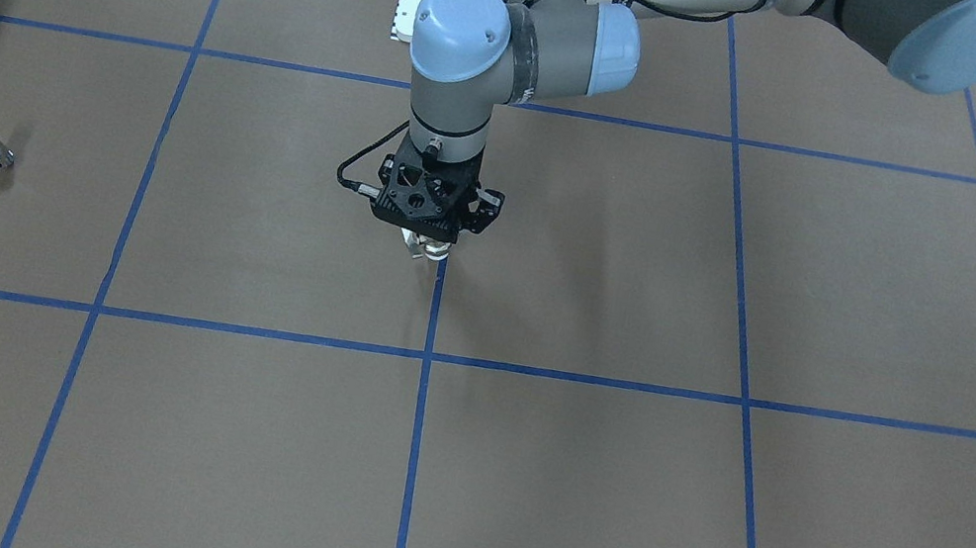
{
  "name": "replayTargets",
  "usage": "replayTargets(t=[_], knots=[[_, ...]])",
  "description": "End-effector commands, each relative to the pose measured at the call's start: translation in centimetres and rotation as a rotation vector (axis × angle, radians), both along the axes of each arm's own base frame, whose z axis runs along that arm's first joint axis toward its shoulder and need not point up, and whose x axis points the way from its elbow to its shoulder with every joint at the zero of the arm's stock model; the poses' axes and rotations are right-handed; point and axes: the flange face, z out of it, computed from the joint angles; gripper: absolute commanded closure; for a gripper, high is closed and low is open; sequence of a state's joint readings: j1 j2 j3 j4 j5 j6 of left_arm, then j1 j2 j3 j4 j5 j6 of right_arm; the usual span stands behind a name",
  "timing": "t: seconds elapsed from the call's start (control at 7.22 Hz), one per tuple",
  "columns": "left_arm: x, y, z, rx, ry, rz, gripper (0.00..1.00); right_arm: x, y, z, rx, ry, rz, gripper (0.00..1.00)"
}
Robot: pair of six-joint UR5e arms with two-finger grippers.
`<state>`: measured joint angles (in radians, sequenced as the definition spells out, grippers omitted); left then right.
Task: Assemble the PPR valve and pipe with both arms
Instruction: 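Lift the valve with the left gripper and carry it to table center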
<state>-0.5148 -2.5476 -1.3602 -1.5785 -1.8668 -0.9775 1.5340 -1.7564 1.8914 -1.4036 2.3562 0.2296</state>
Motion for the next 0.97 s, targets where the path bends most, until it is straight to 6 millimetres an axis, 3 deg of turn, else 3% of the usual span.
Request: replayTargets(t=[0.0, 0.14, 0.42, 0.55, 0.69, 0.83], knots=[[-0.03, -0.16, 0.27, 0.007, -0.002, 0.008, 1.0, 0.0, 0.0, 0.0, 0.001, 0.0, -0.001, 0.0], [0.08, -0.22, 0.45, 0.006, -0.005, 0.008, 0.83, 0.0, 0.0, 0.0, 0.001, 0.0, -0.001, 0.0], [0.12, -0.24, 0.53, 0.008, -0.001, 0.008, 0.69, 0.0, 0.0, 0.0, 0.0, 0.0, 0.0, 0.0], [0.12, -0.24, 0.5, 0.009, 0.0, 0.008, 0.55, 0.0, 0.0, 0.0, 0.001, 0.0, -0.001, 0.0], [0.13, -0.25, 0.72, 0.008, -0.001, 0.008, 0.46, 0.0, 0.0, 0.0, 0.001, 0.0, -0.001, 0.0], [0.15, -0.26, 1.21, 0.015, 0.011, 0.007, 0.45, 0.0, 0.0, 0.0, 0.001, 0.0, -0.001, 0.0]])
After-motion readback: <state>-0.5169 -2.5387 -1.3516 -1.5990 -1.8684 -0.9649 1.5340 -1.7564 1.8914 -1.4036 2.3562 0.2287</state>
